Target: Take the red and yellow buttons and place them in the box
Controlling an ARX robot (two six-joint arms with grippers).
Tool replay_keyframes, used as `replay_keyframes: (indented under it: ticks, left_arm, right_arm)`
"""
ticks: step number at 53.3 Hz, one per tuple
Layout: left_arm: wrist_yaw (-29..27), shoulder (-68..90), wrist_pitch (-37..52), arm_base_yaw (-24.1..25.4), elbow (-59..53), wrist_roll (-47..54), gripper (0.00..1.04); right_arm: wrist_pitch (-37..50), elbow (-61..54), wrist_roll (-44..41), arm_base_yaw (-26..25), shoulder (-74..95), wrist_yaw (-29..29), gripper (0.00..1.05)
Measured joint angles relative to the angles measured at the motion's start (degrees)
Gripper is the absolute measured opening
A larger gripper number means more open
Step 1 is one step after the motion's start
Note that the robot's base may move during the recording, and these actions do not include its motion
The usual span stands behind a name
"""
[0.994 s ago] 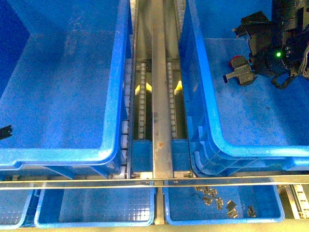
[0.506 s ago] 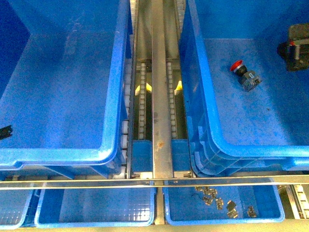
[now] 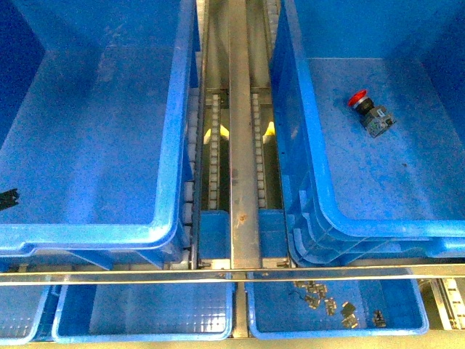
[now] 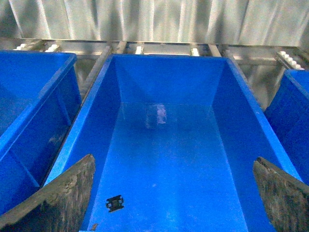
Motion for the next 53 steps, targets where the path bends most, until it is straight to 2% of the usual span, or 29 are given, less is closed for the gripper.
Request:
replay_keyframes:
  ticks: [5,8,13,19,24,29,53]
  left_arm:
    - [0.0,0.0,0.0,0.0,0.0,0.0,0.97]
    - [0.0,0.0,0.0,0.0,0.0,0.0,0.97]
    - [0.0,0.0,0.0,0.0,0.0,0.0,0.97]
    - [0.0,0.0,0.0,0.0,0.0,0.0,0.97]
    - [0.0,0.0,0.0,0.0,0.0,0.0,0.97]
    - [0.0,0.0,0.0,0.0,0.0,0.0,0.97]
    - [0.0,0.0,0.0,0.0,0.0,0.0,0.97]
  right_arm:
    - [3.6,-1.8,-1.6,0.7,-4.7,1.1,0.48]
    - [2.7,-2.8,-1.9,3.1,-7.0,4.8,0.38]
    - [0.7,-4.7,-2.4,5.2,-9.7,5.0,0.22]
    - [-1.7,-6.1,-2.6,5.3,-13.5,5.6,0.03]
    - [-3.7,-6.7,-2.7,5.4,-16.7,5.6,0.04]
    - [-2.0,-8.7,-2.7,5.4,-17.6,5.6,0.04]
    - [-17.5,-8.8,-2.7,5.5,-34.1,5.6,0.04]
